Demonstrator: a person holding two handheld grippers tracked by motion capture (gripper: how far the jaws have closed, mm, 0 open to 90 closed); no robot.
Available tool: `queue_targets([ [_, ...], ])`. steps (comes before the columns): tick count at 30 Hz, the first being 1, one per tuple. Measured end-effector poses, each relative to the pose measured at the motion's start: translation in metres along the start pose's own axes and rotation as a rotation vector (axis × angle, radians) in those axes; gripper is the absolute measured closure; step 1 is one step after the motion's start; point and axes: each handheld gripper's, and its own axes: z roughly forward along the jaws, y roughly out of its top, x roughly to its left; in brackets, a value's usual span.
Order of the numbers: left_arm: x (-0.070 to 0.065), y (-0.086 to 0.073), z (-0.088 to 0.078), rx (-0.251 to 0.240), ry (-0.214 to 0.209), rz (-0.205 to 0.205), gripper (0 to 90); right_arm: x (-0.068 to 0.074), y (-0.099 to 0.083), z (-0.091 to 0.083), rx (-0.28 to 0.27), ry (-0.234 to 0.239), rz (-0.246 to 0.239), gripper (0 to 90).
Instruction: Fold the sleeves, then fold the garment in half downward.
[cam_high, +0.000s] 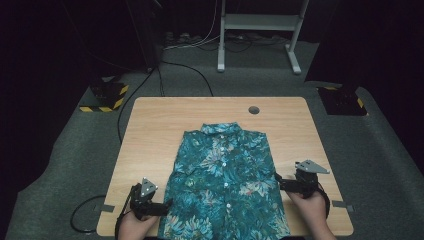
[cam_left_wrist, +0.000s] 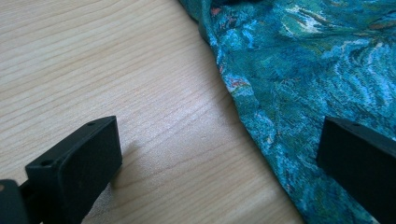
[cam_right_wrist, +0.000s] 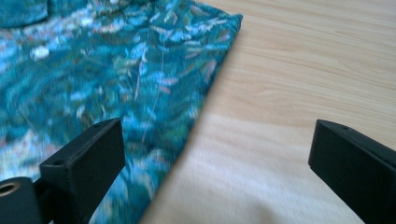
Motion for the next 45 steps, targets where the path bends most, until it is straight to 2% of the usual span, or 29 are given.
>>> queue_targets([
  [15,0.000,0.000,0.000,0.000,0.000,0.000,0.4,0.002,-0.029,-0.029,0.072,-0.011,-0.034,0.1],
  [21,0.000,0.000,0.000,0.000,0.000,0.000,0.4,0.005,-0.040,-0.032,0.113,-0.006,-0.066,0.1],
  [24,0.000,0.000,0.000,0.000,0.002,-0.001,0.4,0.005,-0.040,-0.031,0.125,-0.006,-0.078,0.0],
  [25,0.000,0.000,0.000,0.000,0.002,-0.001,0.4,0.007,-0.039,-0.030,0.126,0.009,-0.091,0.0],
  [28,0.000,0.000,0.000,0.000,0.002,-0.002,0.4,0.010,-0.039,-0.028,0.163,0.015,-0.117,0.0],
  [36,0.000,0.000,0.000,0.000,0.002,-0.001,0.3,0.007,-0.040,-0.028,0.177,0.031,-0.078,0.3],
  [39,0.000,0.000,0.000,-0.001,0.001,-0.001,0.4,0.007,-0.039,-0.028,0.180,0.043,-0.086,0.1],
  [42,0.000,0.000,0.000,-0.001,0.001,-0.003,0.5,0.004,-0.039,-0.027,0.190,0.057,-0.059,0.2],
  [45,0.001,0.000,0.000,-0.001,-0.001,-0.004,0.6,0.005,-0.039,-0.027,0.186,0.061,-0.075,0.7],
])
